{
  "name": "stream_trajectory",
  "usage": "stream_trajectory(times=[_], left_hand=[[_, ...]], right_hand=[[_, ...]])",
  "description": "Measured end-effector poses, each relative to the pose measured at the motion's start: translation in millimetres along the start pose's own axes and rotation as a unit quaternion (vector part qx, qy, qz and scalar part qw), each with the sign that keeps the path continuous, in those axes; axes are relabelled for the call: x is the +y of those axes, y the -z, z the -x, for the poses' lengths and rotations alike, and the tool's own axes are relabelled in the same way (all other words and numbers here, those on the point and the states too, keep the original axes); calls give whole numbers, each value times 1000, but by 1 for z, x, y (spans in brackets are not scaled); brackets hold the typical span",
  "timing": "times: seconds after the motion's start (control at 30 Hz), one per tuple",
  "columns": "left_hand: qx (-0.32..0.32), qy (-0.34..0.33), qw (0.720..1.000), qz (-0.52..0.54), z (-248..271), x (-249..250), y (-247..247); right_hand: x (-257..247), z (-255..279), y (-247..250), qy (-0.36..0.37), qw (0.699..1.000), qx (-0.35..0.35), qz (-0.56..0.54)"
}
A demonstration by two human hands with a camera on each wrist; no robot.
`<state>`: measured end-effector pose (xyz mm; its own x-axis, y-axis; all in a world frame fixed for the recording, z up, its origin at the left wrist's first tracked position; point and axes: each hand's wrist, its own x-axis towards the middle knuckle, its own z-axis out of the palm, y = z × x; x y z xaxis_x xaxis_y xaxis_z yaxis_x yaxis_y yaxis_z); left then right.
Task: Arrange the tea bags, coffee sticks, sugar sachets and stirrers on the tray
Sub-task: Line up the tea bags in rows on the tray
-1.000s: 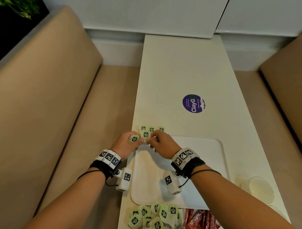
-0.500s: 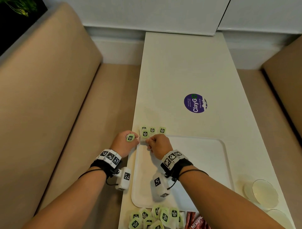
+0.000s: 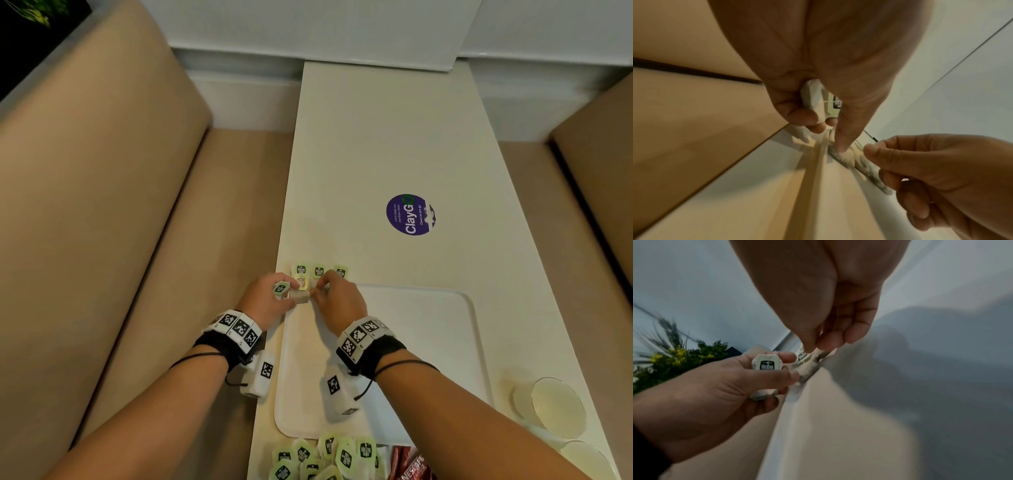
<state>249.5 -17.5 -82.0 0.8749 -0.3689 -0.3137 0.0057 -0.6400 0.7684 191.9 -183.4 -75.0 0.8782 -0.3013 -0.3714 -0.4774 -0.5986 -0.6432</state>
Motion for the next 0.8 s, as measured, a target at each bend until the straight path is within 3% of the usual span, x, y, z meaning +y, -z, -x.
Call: stream_trajectory(times=[0.1, 0.3, 0.8], left_hand=[[-6, -5, 999, -36, 0, 4, -2], [-12, -9, 997, -79, -1, 8, -3], [1, -4, 999, -48, 1, 5, 0]], right_hand=[[2, -3, 6, 15, 998, -6, 67], [4, -6, 7, 31, 995, -5, 93], [28, -5, 28, 33, 990, 17, 134]])
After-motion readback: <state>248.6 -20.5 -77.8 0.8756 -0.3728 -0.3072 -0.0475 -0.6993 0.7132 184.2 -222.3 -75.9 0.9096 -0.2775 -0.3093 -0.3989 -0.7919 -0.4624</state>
